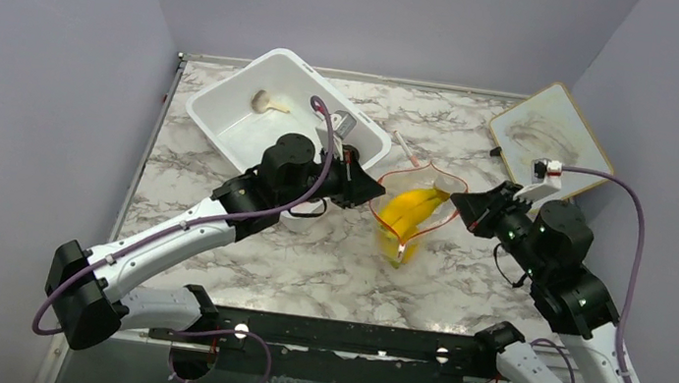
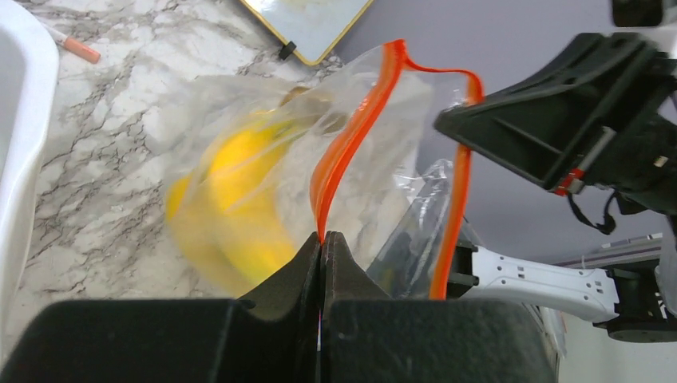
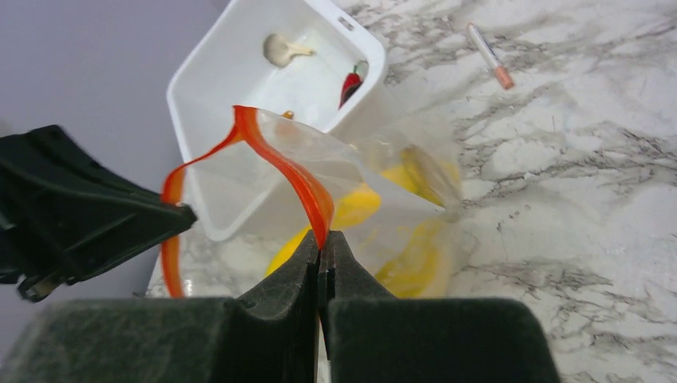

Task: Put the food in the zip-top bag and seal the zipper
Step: Adjust the zipper food storage bag at the center of the board, then pick up the fake vegetable from the bin.

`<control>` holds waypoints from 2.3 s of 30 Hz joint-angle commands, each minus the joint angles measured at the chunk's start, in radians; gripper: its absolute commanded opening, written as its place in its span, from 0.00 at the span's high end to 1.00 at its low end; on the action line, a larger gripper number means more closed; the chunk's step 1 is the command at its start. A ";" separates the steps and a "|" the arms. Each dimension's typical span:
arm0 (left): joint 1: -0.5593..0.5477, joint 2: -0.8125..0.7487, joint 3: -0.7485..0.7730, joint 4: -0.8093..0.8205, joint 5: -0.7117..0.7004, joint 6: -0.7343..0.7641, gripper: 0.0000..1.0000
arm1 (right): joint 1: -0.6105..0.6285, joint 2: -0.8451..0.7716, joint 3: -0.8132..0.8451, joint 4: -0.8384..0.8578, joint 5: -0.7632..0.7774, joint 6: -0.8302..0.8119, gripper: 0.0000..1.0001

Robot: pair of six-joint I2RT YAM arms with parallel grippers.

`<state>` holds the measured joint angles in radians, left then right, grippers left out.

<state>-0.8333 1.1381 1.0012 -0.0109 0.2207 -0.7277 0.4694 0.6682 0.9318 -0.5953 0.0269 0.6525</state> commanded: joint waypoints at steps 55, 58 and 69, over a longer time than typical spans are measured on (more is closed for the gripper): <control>0.438 0.357 0.287 -0.276 -0.663 0.533 0.35 | -0.002 -0.035 -0.185 0.228 -0.226 -0.101 0.99; 0.484 0.420 0.315 -0.237 -0.667 0.547 0.39 | -0.002 -0.032 -0.181 0.226 -0.223 -0.102 0.99; 0.553 0.733 0.535 -0.243 -0.842 0.264 0.36 | -0.002 -0.027 -0.200 0.238 -0.215 -0.088 0.99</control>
<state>-0.2985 1.7920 1.4540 -0.2497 -0.5388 -0.3042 0.4694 0.6415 0.7170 -0.3954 -0.1741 0.5713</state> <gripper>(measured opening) 0.669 0.012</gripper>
